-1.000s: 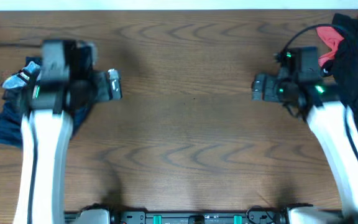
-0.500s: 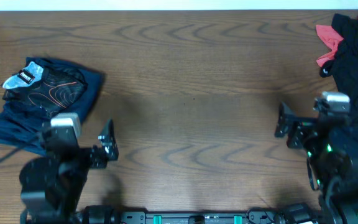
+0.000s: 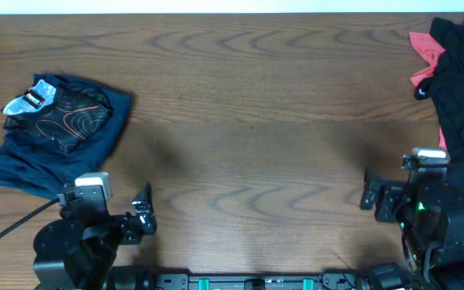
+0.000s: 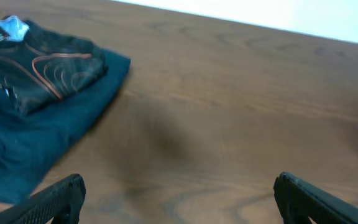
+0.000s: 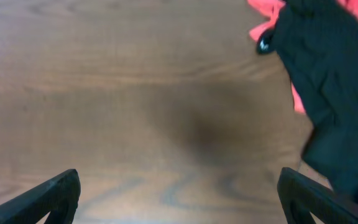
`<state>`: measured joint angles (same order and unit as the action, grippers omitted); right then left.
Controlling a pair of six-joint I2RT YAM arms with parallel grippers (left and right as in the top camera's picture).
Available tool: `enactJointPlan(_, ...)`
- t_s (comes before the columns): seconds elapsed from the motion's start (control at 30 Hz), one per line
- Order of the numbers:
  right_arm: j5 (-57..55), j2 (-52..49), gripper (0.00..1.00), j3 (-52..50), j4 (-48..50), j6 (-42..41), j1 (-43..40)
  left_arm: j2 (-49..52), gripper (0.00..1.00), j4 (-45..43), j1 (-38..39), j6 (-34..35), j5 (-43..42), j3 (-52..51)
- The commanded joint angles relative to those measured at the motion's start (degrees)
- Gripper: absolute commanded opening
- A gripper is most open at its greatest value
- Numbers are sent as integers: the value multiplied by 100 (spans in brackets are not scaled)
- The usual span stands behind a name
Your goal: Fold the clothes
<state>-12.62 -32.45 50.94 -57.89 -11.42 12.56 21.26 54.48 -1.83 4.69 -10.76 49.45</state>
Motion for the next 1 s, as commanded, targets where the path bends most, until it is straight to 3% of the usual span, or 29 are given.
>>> enactJointPlan(0.0, 223, 203, 99, -44, -17, 79, 52, -2, 98, 149, -7, 50, -52, -11)
enactJointPlan(0.27, 291, 1134, 99, -564, 763, 542, -428, -2, 98, 258, -7, 50, -52, -11)
enactJointPlan(0.63, 356, 3224, 99, -3136, 3908, 861, -629, -2, 98, 258, -7, 50, -52, -11)
enactJointPlan(0.97, 227, 3215, 99, -5029, 6577, 894, -634, -2, 98, 258, -7, 50, -52, -11)
